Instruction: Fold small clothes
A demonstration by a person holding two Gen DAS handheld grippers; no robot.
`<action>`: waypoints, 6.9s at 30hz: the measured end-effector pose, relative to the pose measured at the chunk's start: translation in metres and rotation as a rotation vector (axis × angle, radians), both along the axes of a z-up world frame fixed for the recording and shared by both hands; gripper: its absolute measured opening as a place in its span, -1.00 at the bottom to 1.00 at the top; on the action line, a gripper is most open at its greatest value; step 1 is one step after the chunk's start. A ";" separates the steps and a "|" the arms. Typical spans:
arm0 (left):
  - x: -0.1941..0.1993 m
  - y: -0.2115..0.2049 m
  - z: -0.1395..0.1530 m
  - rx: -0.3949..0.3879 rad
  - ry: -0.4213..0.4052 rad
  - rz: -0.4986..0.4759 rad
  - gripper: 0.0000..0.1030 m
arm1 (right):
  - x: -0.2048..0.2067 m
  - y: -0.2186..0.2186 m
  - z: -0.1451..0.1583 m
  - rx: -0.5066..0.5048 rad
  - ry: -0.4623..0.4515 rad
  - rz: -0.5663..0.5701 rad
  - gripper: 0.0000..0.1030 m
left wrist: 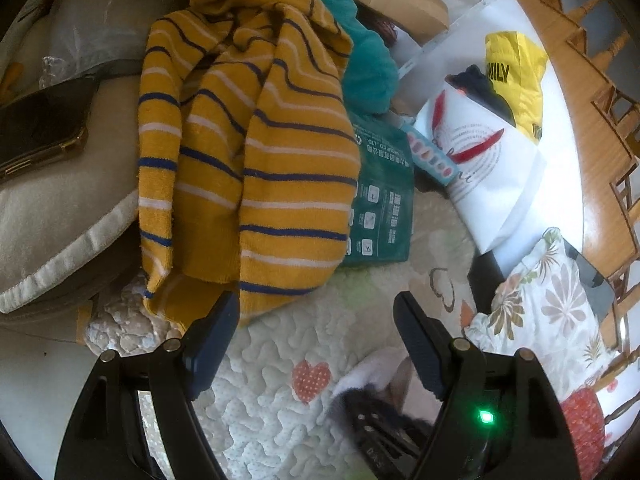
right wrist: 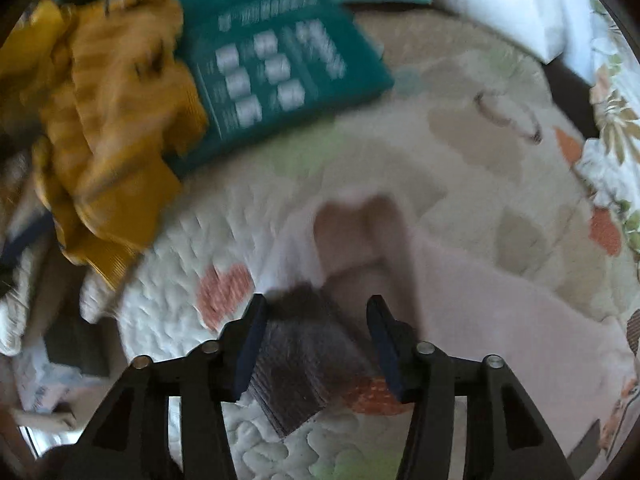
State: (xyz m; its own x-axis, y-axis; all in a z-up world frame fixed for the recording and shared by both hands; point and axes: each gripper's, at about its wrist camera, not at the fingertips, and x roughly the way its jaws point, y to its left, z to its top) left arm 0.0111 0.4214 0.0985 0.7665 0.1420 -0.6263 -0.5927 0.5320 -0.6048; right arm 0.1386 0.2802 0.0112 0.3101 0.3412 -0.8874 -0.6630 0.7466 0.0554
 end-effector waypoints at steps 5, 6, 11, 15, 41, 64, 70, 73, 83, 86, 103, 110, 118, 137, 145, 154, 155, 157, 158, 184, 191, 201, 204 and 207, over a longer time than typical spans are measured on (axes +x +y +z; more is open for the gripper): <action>0.006 -0.008 -0.001 0.018 0.016 -0.017 0.52 | 0.002 -0.031 0.032 0.203 0.076 -0.097 -0.81; 0.008 -0.011 -0.001 0.024 0.022 -0.027 0.52 | 0.003 -0.048 0.048 0.273 0.082 -0.133 -0.81; 0.023 -0.034 -0.005 0.029 0.055 -0.111 0.52 | 0.007 -0.166 0.109 0.595 0.123 -0.371 -0.81; 0.040 -0.068 -0.005 0.042 0.078 -0.213 0.52 | -0.014 -0.304 0.120 0.701 0.098 -0.634 -0.81; 0.098 -0.273 -0.023 0.216 0.186 -0.647 0.52 | -0.153 -0.484 0.042 0.070 -0.109 -0.722 -0.10; 0.110 -0.283 -0.031 0.171 0.216 -0.706 0.52 | -0.170 -0.627 0.101 0.746 0.085 -1.035 -0.74; 0.116 -0.293 -0.034 0.206 0.236 -0.735 0.52 | -0.174 -0.644 0.039 0.321 0.089 -1.223 -0.59; 0.124 -0.301 -0.034 0.243 0.249 -0.751 0.52 | -0.159 -0.617 0.048 0.321 0.047 -1.139 -0.58; 0.139 -0.337 -0.057 0.334 0.346 -0.868 0.52 | -0.067 -0.502 0.008 0.263 0.105 -0.893 -0.51; 0.137 -0.334 -0.057 0.345 0.358 -0.870 0.52 | -0.075 -0.522 -0.006 0.288 0.098 -0.955 -0.52; 0.110 -0.270 -0.084 0.025 0.298 -0.923 0.52 | -0.272 -0.650 -0.017 0.471 0.150 -1.334 -0.12; 0.061 -0.264 -0.088 -0.040 0.239 -1.044 0.27 | -0.305 -0.616 -0.023 0.656 0.158 -1.249 -0.05; 0.001 -0.263 -0.103 -0.045 0.206 -1.102 0.26 | -0.341 -0.569 -0.043 0.771 0.214 -1.148 -0.05; -0.077 -0.264 -0.156 -0.258 0.285 -1.101 0.26 | -0.370 -0.525 -0.065 0.857 0.343 -1.018 -0.05; -0.091 -0.261 -0.168 -0.245 0.355 -1.066 -0.60 | -0.380 -0.490 -0.070 0.735 0.333 -0.987 -0.17; -0.122 -0.234 -0.112 -0.267 0.175 -1.015 -0.83 | -0.400 -0.498 -0.044 0.693 0.212 -1.034 -0.85; -0.130 -0.229 -0.102 -0.270 0.146 -1.015 -0.83 | -0.405 -0.500 -0.039 0.734 0.205 -1.030 -0.85; -0.146 -0.221 -0.088 -0.281 0.096 -1.017 -0.85 | -0.418 -0.504 -0.029 0.784 0.185 -1.017 -0.86; -0.154 -0.219 -0.081 -0.278 0.077 -1.017 -0.87 | -0.424 -0.505 -0.025 0.796 0.181 -1.009 -0.86; 0.088 -0.323 -0.034 -0.072 0.009 -0.990 -0.90 | -0.252 -0.561 0.048 0.770 0.101 -1.037 -0.86; 0.165 -0.366 -0.056 -0.055 0.051 -0.986 -0.92 | -0.170 -0.600 0.020 0.712 0.128 -1.151 -0.86; 0.202 -0.399 -0.061 0.033 0.075 -0.970 -0.92 | -0.115 -0.654 -0.031 0.908 0.236 -1.215 -0.86; 0.201 -0.398 -0.058 0.098 0.079 -0.949 -0.82 | -0.099 -0.670 -0.047 1.007 0.292 -1.233 -0.74; 0.200 -0.382 -0.058 0.084 0.073 -0.898 -0.33 | -0.092 -0.687 -0.055 1.089 0.281 -1.258 -0.35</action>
